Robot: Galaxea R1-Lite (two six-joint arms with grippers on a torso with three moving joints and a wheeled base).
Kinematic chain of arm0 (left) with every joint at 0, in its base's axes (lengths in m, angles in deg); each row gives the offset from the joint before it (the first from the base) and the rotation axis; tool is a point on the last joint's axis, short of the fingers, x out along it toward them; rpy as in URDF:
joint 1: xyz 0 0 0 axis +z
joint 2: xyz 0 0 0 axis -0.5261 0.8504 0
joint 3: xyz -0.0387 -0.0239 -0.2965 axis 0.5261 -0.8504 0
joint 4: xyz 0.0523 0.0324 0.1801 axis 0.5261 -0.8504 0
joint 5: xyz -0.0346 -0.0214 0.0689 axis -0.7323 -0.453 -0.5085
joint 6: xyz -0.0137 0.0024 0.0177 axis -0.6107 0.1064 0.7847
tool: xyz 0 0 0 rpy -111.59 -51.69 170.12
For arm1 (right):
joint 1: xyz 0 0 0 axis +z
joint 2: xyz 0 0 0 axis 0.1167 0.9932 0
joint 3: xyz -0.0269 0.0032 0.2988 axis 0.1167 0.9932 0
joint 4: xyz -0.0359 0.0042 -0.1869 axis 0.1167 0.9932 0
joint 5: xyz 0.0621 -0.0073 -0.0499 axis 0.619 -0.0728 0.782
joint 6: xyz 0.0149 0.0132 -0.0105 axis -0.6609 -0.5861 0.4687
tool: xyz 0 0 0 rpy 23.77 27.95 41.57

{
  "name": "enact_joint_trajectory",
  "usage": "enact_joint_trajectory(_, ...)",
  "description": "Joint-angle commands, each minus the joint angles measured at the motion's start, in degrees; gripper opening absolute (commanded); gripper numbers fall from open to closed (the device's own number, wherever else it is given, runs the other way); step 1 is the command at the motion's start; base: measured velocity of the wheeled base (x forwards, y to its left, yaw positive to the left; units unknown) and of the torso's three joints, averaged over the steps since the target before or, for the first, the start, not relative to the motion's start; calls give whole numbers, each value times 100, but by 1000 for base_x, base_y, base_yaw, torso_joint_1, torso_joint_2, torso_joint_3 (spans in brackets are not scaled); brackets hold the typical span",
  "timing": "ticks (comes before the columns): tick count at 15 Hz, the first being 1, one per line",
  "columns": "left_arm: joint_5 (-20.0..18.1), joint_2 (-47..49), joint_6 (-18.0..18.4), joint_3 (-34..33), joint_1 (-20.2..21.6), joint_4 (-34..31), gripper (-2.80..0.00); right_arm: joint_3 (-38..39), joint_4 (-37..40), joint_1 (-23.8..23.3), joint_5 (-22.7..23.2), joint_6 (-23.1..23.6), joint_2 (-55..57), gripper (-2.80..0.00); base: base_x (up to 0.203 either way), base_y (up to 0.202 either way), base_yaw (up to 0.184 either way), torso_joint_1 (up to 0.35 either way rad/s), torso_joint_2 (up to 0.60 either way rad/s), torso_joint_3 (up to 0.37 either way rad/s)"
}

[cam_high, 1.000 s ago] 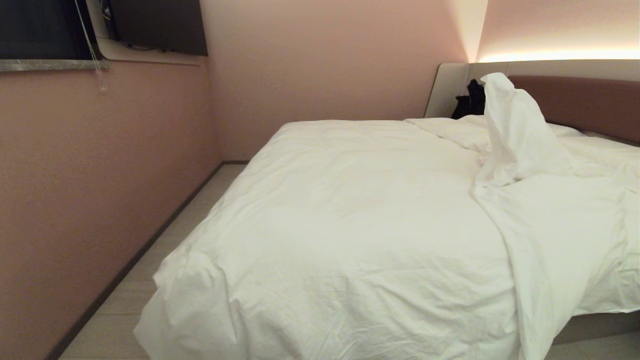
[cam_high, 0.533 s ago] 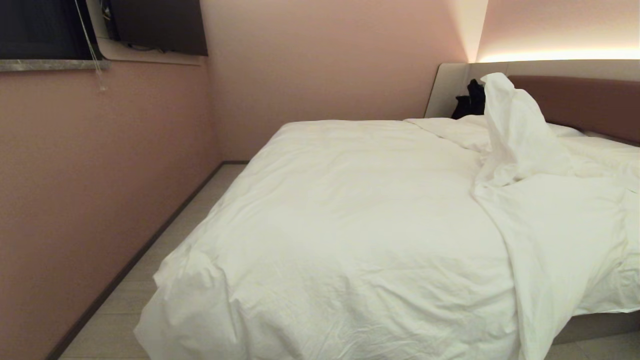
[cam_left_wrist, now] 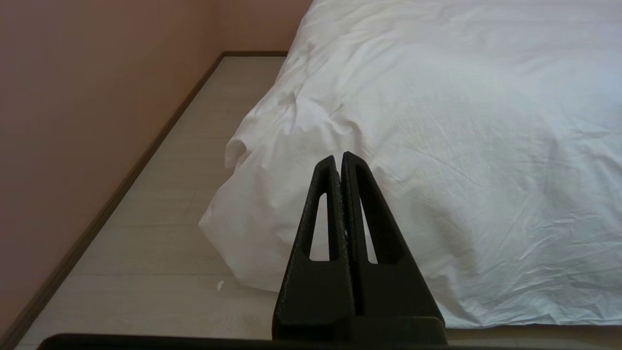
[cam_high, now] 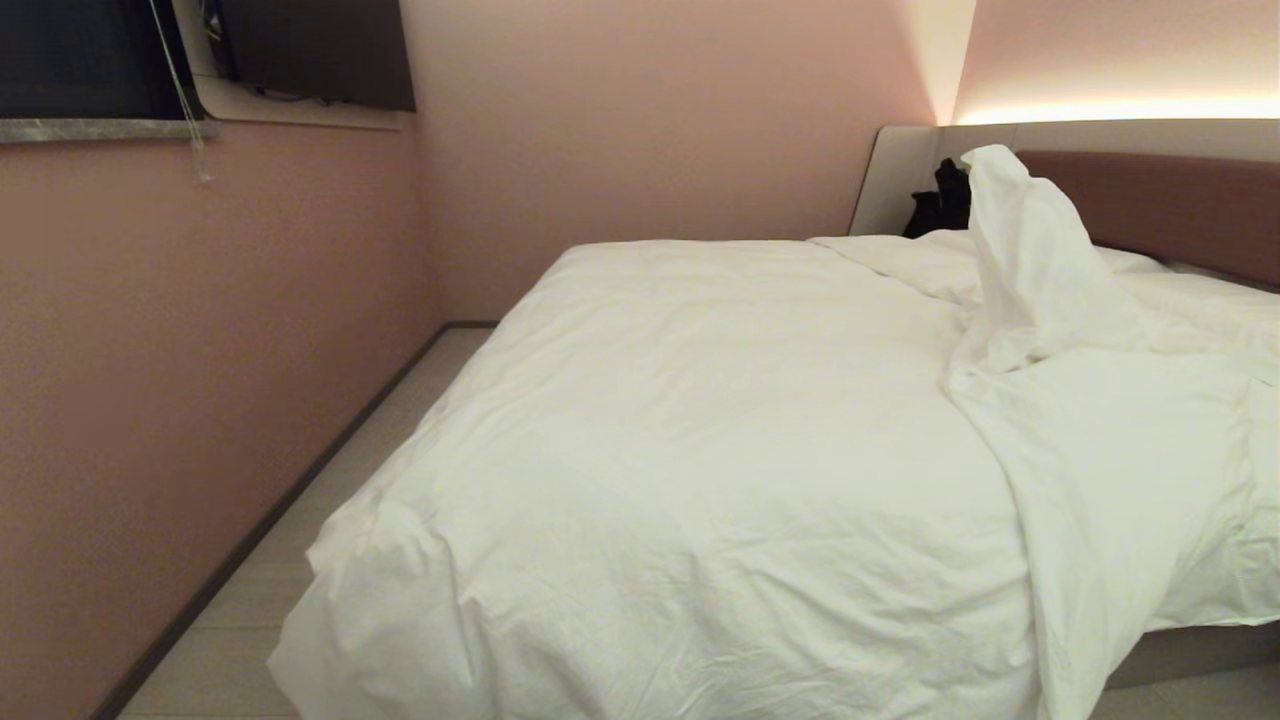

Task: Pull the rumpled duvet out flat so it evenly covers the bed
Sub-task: Hold the folded corner of the quilt

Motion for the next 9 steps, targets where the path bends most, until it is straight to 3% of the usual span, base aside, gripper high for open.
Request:
enact_joint_trajectory(1, -6, 6, 1, -1, -3, 11, -280, 0, -6, 2, -2, 2, 8, -280, 0, 0, 0, 0, 0, 0)
enact_joint_trajectory(4, 3, 6, 1, -1, -3, 11, -280, 0, -6, 2, -2, 2, 8, -280, 1, -36, 3, 2, 1, 0)
enact_joint_trajectory(9, 3, 6, 8, -1, -3, -4, -280, 0, -6, 2, -2, 2, -1, -280, 0, -188, 0, 3, 4, 0)
